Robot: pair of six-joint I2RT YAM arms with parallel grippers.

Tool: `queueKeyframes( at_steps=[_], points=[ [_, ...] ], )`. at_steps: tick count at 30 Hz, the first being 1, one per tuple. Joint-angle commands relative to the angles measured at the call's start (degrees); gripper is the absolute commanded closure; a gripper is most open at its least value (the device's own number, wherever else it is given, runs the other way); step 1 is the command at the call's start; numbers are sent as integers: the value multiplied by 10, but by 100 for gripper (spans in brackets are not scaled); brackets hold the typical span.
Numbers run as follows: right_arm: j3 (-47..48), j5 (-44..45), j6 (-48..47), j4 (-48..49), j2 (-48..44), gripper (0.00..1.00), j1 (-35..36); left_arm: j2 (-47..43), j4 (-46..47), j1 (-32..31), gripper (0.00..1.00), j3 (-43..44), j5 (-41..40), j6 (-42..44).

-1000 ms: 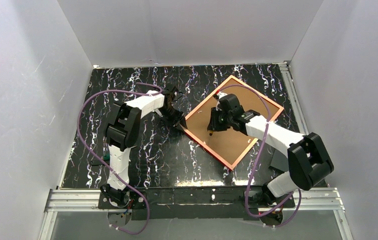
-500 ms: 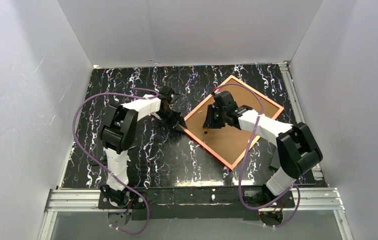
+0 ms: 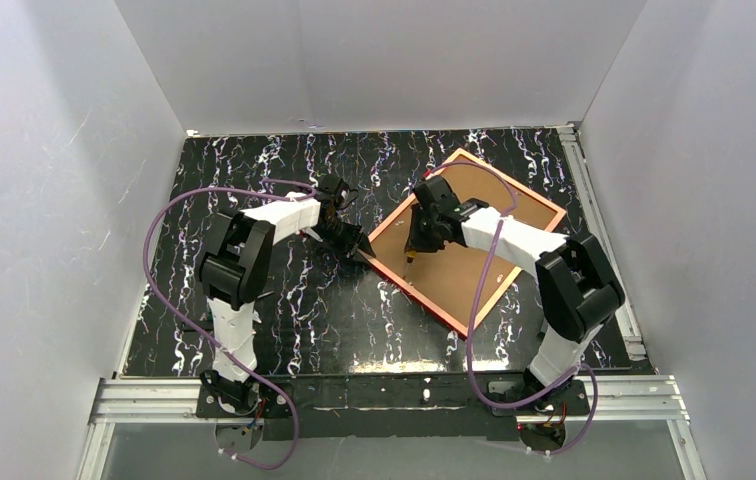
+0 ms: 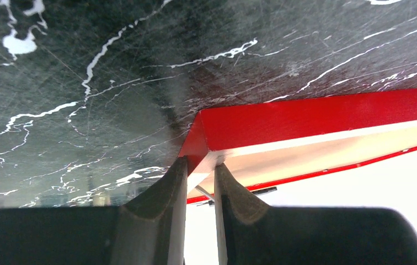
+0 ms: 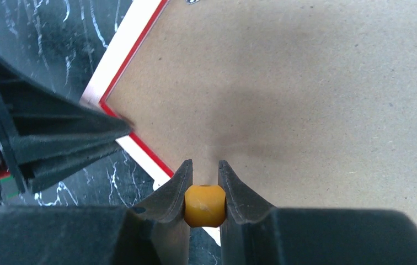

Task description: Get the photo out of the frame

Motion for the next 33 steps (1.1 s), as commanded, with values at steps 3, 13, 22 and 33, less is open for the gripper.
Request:
queueKeyframes(
  at_steps=[3, 13, 22, 33],
  points=[
    [58, 51, 49, -61, 32, 99, 3, -3, -43, 6, 100, -28, -30, -42],
    [-22, 130, 38, -91, -34, 99, 33, -2, -80, 6, 100, -9, -60, -30],
    [-77, 153, 17, -84, -61, 99, 35, -3, -107, 6, 100, -3, -68, -18],
    [-83, 259, 35, -136, -56, 99, 50, 8, -196, 8, 100, 44, -100, 23]
  ],
)
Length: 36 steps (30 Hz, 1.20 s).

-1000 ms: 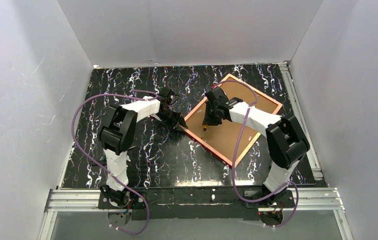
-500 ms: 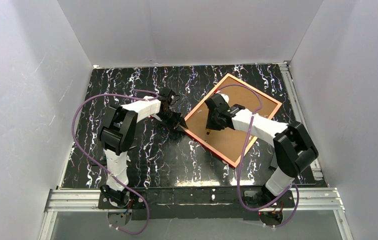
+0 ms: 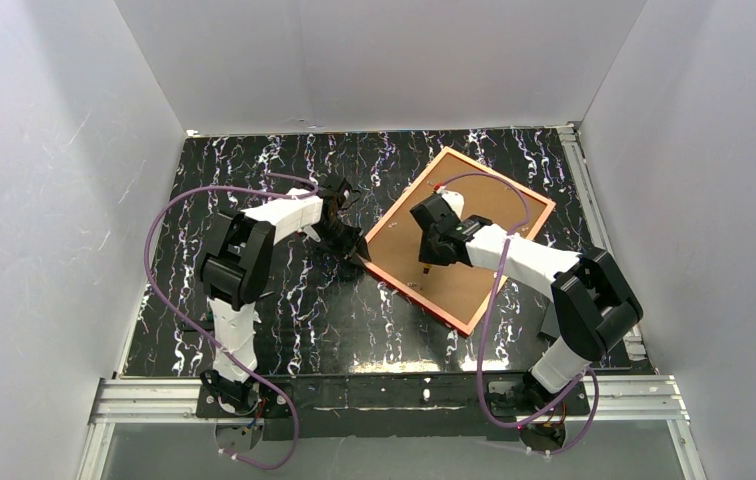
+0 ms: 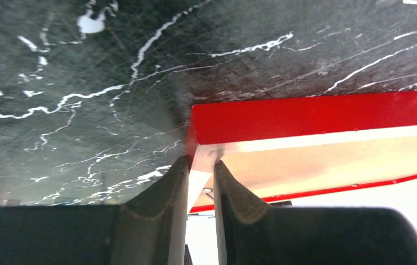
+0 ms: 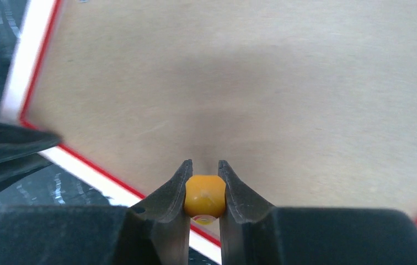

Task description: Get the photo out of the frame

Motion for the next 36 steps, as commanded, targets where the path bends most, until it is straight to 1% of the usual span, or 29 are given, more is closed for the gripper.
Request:
queueKeyframes(
  at_steps=[1, 3, 5, 8, 9, 12, 16, 19, 22, 26, 30, 36],
  points=[
    [-23, 107, -11, -115, 5, 99, 7, 13, -139, 16, 100, 27, -68, 17],
    [-31, 106, -9, -115, 5, 99, 8, 16, -139, 17, 100, 30, -66, 17],
    [-50, 79, -18, -87, -7, 99, 8, 19, -135, 17, 100, 30, -63, 15],
    [-77, 3, -61, -16, -70, 99, 8, 24, -126, 17, 100, 34, -49, 22],
    [-78, -13, -71, -9, -92, 99, 7, 25, -126, 17, 100, 36, -43, 25],
    [-67, -51, -82, -9, -141, 99, -5, 26, -120, 17, 100, 42, -29, 37],
    [-56, -125, -80, -17, -180, 99, -57, 29, -120, 17, 100, 57, -15, 56],
    [-38, -160, -100, -48, -187, 99, -97, 35, -119, 17, 100, 65, -9, 61],
    [-25, -173, -125, -85, -193, 99, -131, 46, -116, 14, 100, 81, 1, 68],
    [-13, -200, -150, -129, -226, 99, -178, 61, -106, 6, 100, 94, 3, 68],
    [9, -209, -171, -179, -248, 99, -190, 71, -97, 1, 100, 97, 1, 64],
    [27, -238, -170, -234, -278, 99, -191, 83, -91, -9, 99, 108, 14, 56]
  ],
)
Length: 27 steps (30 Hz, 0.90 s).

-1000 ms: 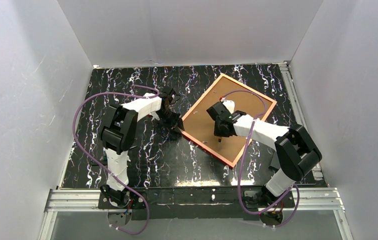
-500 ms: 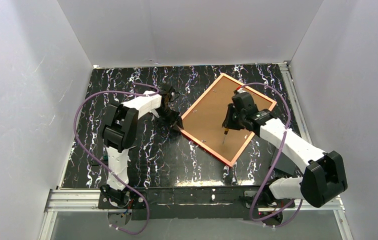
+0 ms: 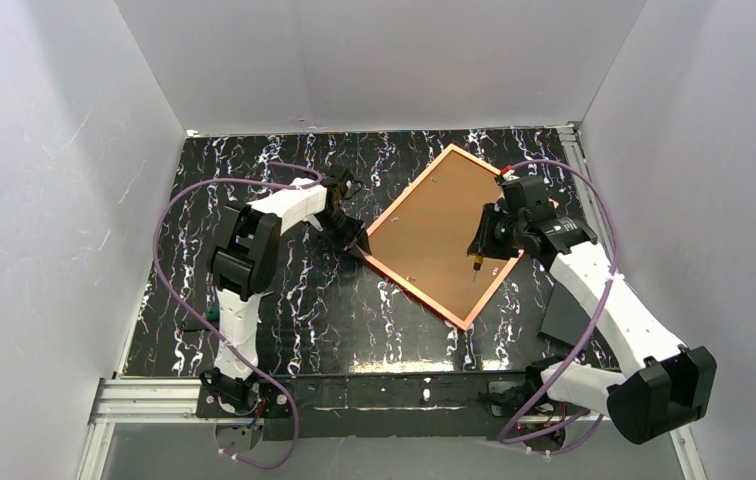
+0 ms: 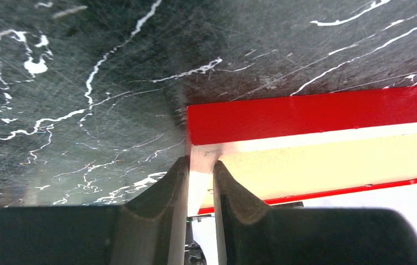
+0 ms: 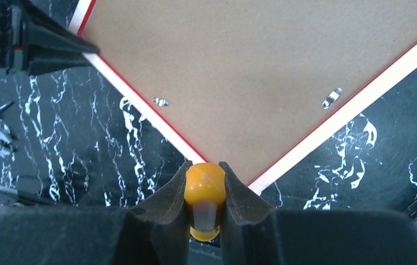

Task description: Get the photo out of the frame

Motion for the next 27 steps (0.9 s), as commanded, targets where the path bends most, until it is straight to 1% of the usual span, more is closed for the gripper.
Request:
queueKeyframes(
  at_steps=[1, 5, 8, 9, 10, 12, 14, 16, 17, 18, 19, 21, 22, 24, 25, 27],
  points=[
    [36, -32, -11, -70, -27, 99, -1, 28, -32, -17, 99, 19, 15, -15],
    [66, -22, 12, -123, -39, 99, -2, 17, -40, -31, 98, 18, 18, -46],
    [68, -21, 21, -140, -44, 99, -1, 25, -35, -35, 96, 41, 25, -18],
    [60, -20, 16, -138, -44, 99, -1, 25, -29, -35, 92, 45, 26, 1],
    [47, -22, 7, -140, -38, 99, -2, 19, -27, -35, 84, 45, 23, 20],
    [34, 0, 6, -160, -34, 99, -2, -7, -14, -39, 61, 27, 2, 49],
    [-9, -3, 8, -130, -64, 99, -2, -37, 30, -48, 47, -10, -5, 71],
    [-39, -14, 13, -99, -88, 99, -2, -74, 94, -56, 38, -60, -11, 81],
    [-36, -22, 11, -103, -85, 99, -2, -92, 126, -62, 25, -82, -14, 89],
    [-29, -24, 11, -116, -75, 99, -2, -108, 132, -63, 16, -91, -1, 93],
    [-24, -25, 8, -132, -64, 99, -2, -131, 129, -62, 10, -106, 14, 96],
    [-21, -50, 1, -172, -30, 99, -2, -197, 113, -65, 3, -134, 23, 109],
    [-27, -56, 0, -185, -18, 99, 1, -246, 103, -67, 2, -145, 21, 135],
    [-52, -78, -2, -168, -23, 99, 3, -299, 65, -67, 2, -153, 28, 199],
    [-68, -81, -5, -153, -27, 99, 3, -328, 30, -67, 2, -154, 32, 237],
    [-90, -67, 4, -143, -20, 99, 5, -407, -36, -68, 2, -170, 11, 303]
  ],
)
